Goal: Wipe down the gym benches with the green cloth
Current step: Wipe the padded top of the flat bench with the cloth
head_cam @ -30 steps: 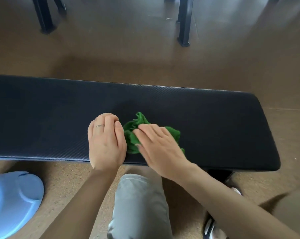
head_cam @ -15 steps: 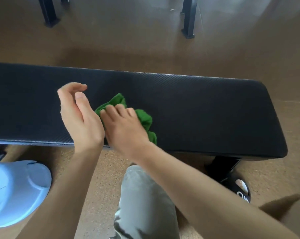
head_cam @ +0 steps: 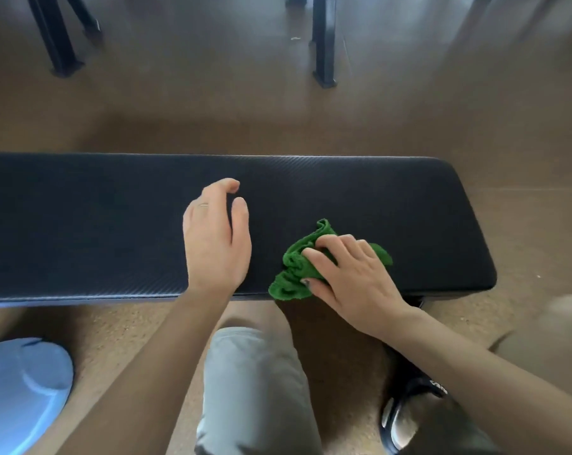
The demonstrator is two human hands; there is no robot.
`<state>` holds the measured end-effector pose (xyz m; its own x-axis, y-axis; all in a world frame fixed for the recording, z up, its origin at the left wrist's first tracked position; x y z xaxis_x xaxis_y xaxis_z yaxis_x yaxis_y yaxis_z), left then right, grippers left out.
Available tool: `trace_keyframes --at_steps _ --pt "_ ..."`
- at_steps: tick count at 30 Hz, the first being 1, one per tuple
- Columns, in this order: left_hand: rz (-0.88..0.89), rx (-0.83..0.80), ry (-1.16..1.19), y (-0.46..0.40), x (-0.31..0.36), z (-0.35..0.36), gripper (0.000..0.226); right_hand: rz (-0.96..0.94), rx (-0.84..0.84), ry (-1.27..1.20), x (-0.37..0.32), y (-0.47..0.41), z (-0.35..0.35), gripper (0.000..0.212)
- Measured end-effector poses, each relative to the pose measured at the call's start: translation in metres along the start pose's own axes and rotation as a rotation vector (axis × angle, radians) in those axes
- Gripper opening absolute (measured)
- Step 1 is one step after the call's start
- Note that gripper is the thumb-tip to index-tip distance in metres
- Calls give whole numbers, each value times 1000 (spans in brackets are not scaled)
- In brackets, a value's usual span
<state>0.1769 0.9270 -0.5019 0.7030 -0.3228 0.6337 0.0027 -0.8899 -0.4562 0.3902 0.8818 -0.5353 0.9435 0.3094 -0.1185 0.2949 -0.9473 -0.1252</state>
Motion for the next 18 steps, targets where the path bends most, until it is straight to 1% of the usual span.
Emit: trace_keyframes --at_steps 2,4,7,9,11,13,16,17,18 --pt "25 -5 7 -5 10 6 37 -58 11 -8 -26 -17 4 40" --pt "10 23 12 -15 14 10 35 -89 9 -49 -47 -45 12 40" --pt "3 50 18 -29 14 10 34 -43 17 -100 -68 -90 21 49" --pt "28 42 7 -37 16 13 34 -47 23 -107 -63 -107 24 51" --pt "59 28 -18 -46 21 17 35 -48 82 -114 -36 -116 22 43" --pt "71 15 -47 -57 28 23 37 58 129 -69 15 -120 16 37" --pt "73 -51 -81 -73 51 45 36 426 106 -42 100 -96 4 33" --pt "78 -92 -95 -76 63 55 35 519 111 -36 113 -80 -2 34" --pt "79 -140 -107 -78 76 64 34 568 103 -39 116 -65 -4 34"
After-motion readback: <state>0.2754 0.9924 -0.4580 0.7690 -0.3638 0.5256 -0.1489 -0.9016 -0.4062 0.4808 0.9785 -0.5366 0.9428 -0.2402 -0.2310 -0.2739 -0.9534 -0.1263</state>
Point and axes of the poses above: each hand's wrist, its own y-axis away from the middle knuckle, its own z-axis out of the palm, x = y × z, the point moved 4 cm from there along -y, towards the middle knuckle, and after that the axes turned 15 degrees about z, right-handed, at the moved point
